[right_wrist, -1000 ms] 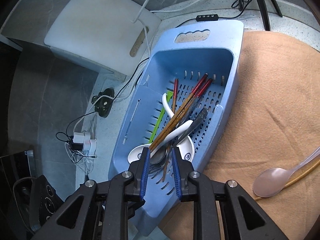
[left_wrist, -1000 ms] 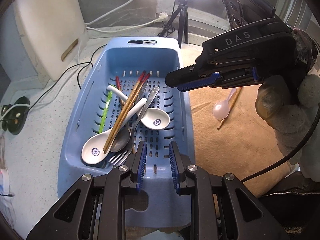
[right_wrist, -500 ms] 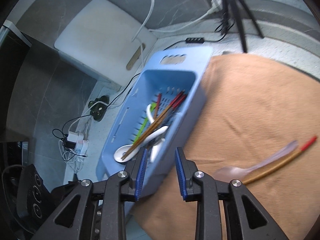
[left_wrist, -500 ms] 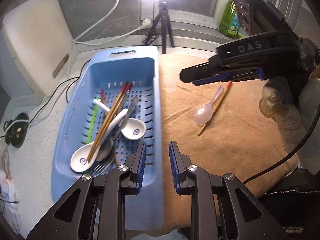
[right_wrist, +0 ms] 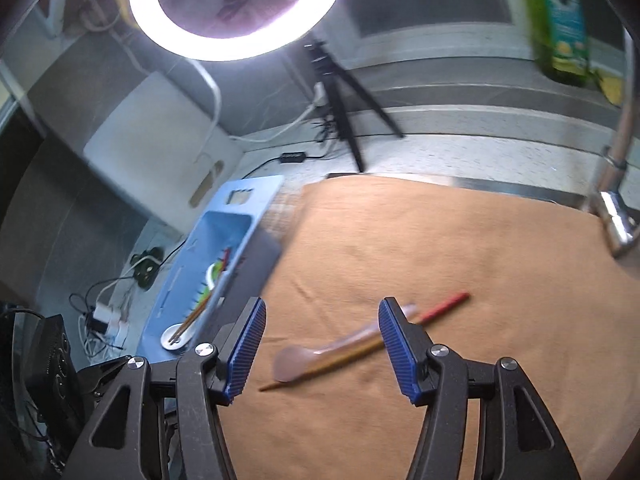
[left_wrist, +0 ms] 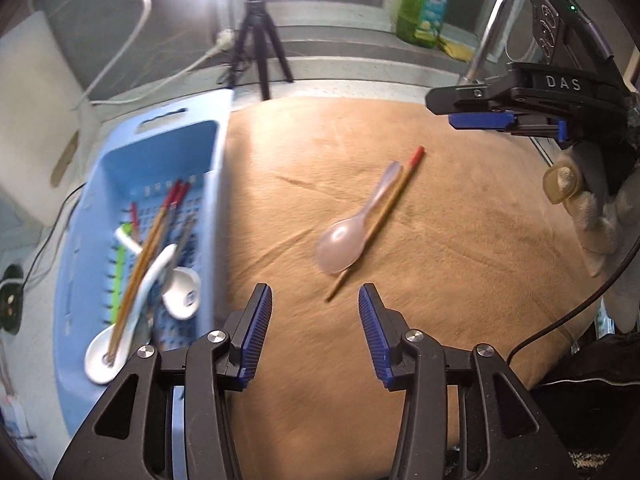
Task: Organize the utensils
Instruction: 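Move both tools back over the pink spoon and red-tipped chopstick, then grasp the pink spoon handle with the left tool while the right grasps the chopstick, then carry the pink spoon and chopstick into the blue basket and open both tools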
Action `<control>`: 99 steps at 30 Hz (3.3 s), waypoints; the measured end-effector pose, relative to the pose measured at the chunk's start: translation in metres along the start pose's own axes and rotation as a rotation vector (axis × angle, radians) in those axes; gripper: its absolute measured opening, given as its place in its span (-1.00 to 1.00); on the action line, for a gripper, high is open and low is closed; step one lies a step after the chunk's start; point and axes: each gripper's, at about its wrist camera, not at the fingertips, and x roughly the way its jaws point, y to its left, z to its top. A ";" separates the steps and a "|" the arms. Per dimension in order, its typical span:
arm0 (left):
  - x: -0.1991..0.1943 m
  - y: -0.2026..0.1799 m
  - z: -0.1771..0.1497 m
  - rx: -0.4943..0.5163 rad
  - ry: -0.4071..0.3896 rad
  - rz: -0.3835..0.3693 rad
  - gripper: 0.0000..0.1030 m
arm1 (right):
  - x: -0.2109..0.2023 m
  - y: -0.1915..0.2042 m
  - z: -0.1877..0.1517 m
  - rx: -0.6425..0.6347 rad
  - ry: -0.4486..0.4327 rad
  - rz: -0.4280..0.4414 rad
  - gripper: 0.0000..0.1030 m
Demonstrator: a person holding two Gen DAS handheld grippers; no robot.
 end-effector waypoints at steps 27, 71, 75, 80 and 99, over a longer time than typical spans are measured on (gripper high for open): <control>0.089 -0.031 0.060 0.238 0.169 -0.072 -0.47 | 0.054 -0.053 -0.021 0.288 0.205 0.021 -0.34; 0.104 -0.016 0.063 0.168 0.179 -0.102 -0.74 | 0.091 -0.035 -0.017 0.333 0.246 -0.066 -0.73; 0.101 -0.015 0.062 0.165 0.183 -0.094 -0.78 | 0.087 -0.041 -0.019 0.352 0.245 -0.053 -0.81; 0.107 -0.027 0.059 0.208 0.193 -0.069 -0.75 | 0.088 -0.039 -0.019 0.337 0.250 -0.054 -0.81; 0.068 -0.012 0.064 0.081 0.105 -0.116 -0.93 | 0.059 -0.036 -0.014 0.329 0.209 0.012 -0.88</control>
